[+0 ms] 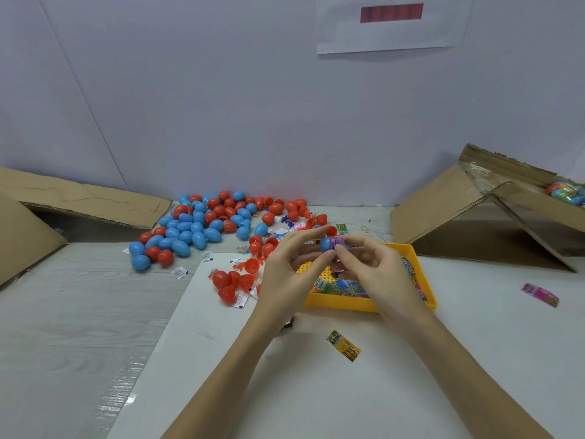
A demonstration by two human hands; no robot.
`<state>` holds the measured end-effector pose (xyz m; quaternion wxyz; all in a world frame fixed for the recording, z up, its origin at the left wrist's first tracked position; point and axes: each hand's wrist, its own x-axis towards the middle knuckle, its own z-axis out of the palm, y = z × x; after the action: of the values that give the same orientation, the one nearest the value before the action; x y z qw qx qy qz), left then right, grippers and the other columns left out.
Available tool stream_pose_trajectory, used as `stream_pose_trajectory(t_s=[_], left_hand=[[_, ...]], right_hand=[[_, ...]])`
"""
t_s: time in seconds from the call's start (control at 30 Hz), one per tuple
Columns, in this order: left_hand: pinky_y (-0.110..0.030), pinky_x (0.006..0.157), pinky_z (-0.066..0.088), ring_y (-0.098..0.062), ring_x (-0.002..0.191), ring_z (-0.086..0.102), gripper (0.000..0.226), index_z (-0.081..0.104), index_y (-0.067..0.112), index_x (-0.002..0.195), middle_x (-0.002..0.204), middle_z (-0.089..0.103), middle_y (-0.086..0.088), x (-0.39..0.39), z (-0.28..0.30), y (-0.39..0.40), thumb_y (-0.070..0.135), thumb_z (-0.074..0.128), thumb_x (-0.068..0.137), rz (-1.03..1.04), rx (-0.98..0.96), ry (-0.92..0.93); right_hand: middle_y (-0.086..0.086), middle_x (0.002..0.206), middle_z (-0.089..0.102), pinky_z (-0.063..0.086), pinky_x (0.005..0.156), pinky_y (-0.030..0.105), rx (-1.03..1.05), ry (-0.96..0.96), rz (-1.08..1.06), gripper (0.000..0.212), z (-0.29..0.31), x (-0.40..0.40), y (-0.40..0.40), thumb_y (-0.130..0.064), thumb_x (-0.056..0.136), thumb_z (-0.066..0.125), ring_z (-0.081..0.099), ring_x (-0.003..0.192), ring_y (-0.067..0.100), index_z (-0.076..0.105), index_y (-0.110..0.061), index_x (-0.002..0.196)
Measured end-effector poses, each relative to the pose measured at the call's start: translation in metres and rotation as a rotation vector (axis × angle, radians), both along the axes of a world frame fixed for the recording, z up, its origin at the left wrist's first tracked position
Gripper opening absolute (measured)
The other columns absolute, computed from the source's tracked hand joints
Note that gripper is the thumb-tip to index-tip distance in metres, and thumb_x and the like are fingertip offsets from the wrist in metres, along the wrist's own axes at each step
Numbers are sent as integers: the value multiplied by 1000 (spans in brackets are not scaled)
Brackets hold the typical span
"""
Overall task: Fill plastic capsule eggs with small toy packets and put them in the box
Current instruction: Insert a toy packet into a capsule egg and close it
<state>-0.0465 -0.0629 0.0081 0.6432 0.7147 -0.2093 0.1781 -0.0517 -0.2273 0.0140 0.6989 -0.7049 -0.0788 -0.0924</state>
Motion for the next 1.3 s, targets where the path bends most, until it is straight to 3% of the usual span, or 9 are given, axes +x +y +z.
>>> stream_pose_trajectory(t_s=[0.1, 0.2, 0.37, 0.5, 0.7, 1.0, 1.1, 1.2, 1.3], left_hand=[[-30, 88, 60, -15, 104, 70, 37, 72, 12, 123, 116, 69, -1, 1, -2, 2, 10, 80, 87, 111, 151, -164], [-26, 88, 58, -11, 101, 67, 36, 72, 11, 120, 113, 67, -3, 2, -4, 3, 5, 80, 85, 193, 281, -305], [-13, 93, 51, -17, 103, 65, 41, 73, 4, 121, 112, 69, -8, 0, -9, 0, -1, 81, 81, 238, 511, -413], [-5, 93, 44, -18, 100, 66, 43, 71, 3, 124, 110, 69, -9, -2, -9, -4, -2, 79, 83, 254, 598, -439], [-10, 92, 47, -18, 97, 66, 38, 69, 0, 125, 109, 67, -10, -4, -9, -7, 0, 74, 88, 266, 637, -492], [-25, 91, 56, -23, 104, 65, 35, 64, -4, 128, 116, 63, -14, -5, -8, -10, 0, 67, 93, 236, 675, -533], [-27, 90, 57, -24, 105, 64, 35, 62, -4, 130, 118, 62, -15, -5, -8, -11, -2, 65, 95, 227, 692, -532], [-26, 91, 56, -23, 105, 65, 34, 64, -3, 127, 118, 63, -14, -5, -8, -12, -3, 67, 94, 238, 680, -523], [-24, 94, 55, -22, 108, 66, 35, 66, 0, 124, 121, 65, -11, -6, -7, -12, -1, 73, 90, 254, 629, -477]], right_hand=[[-3, 102, 79, 63, 74, 26, 13, 24, 53, 23, -1, -1, 2, -22, 98, 68, 77, 95, 14, 71, -30, 119], [-4, 105, 78, 64, 78, 29, 25, 58, 51, 30, -2, -2, 6, -30, 94, 74, 76, 98, 11, 71, -26, 123], [-15, 84, 76, 57, 65, 14, -178, 15, -99, 16, -8, -3, 10, -31, 85, 83, 71, 86, -5, 71, -37, 93], [-26, 75, 72, 53, 58, 9, -250, -23, -144, 27, -9, -3, 9, -22, 89, 79, 69, 80, -9, 67, -45, 80], [-32, 70, 67, 53, 58, 9, -257, -43, -188, 32, -9, -2, 12, -21, 90, 78, 67, 79, -15, 65, -49, 83], [-32, 68, 67, 49, 53, 7, -227, -48, -192, 20, -8, -3, 12, -23, 92, 76, 66, 75, -18, 70, -41, 95], [-28, 78, 67, 49, 54, 6, -234, -51, -210, 18, -9, -2, 12, -23, 93, 76, 65, 76, -19, 76, -30, 109], [-17, 91, 74, 60, 66, 16, -209, -29, -205, 23, -9, 0, 10, -23, 92, 76, 72, 83, -5, 77, -22, 115], [-12, 100, 77, 61, 72, 19, -188, -23, -172, 27, -10, 0, 8, -19, 91, 77, 73, 91, -3, 76, -23, 118]])
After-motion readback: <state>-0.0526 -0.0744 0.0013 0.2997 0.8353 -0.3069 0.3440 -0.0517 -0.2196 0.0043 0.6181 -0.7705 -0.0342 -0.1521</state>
